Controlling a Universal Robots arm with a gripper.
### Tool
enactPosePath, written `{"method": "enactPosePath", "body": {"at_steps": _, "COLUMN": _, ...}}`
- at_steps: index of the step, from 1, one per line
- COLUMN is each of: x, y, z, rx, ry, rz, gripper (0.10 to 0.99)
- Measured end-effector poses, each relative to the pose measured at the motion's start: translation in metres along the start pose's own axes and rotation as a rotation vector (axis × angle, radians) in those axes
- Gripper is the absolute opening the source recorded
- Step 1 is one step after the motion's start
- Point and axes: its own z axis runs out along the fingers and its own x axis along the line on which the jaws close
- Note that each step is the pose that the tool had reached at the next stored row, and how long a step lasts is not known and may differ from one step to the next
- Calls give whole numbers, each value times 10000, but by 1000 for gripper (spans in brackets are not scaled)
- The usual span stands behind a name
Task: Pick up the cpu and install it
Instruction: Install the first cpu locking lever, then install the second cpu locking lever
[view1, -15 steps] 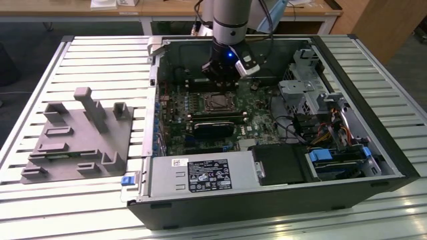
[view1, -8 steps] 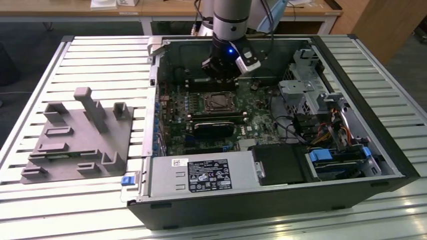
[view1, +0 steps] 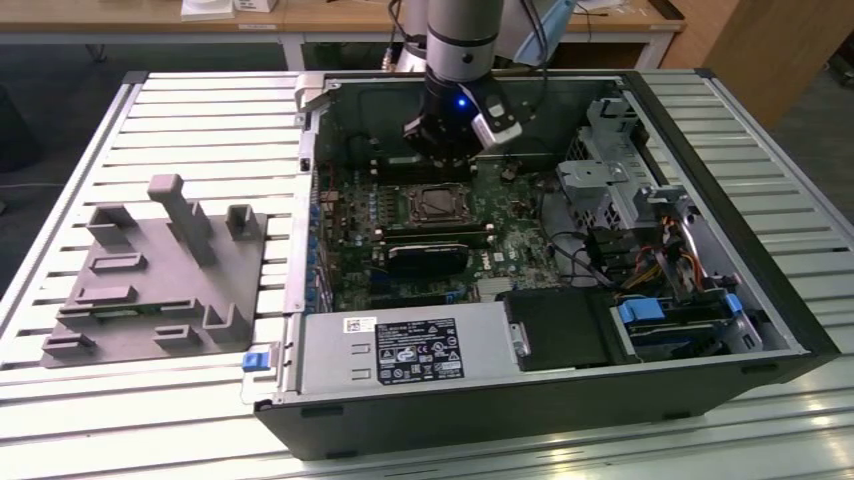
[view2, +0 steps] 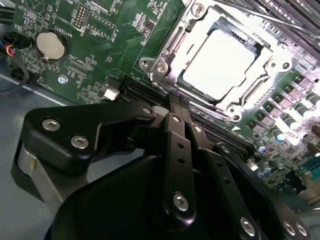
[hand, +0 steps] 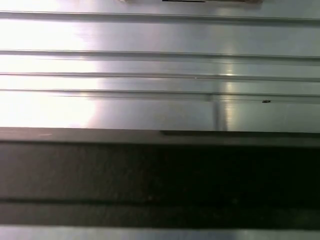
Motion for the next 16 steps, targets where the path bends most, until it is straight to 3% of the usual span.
{"method": "enactPosePath", "body": {"at_steps": 16, "x": 0, "y": -56, "z": -3, "rx": 6, "ry": 0, "rz": 0, "gripper": 106}}
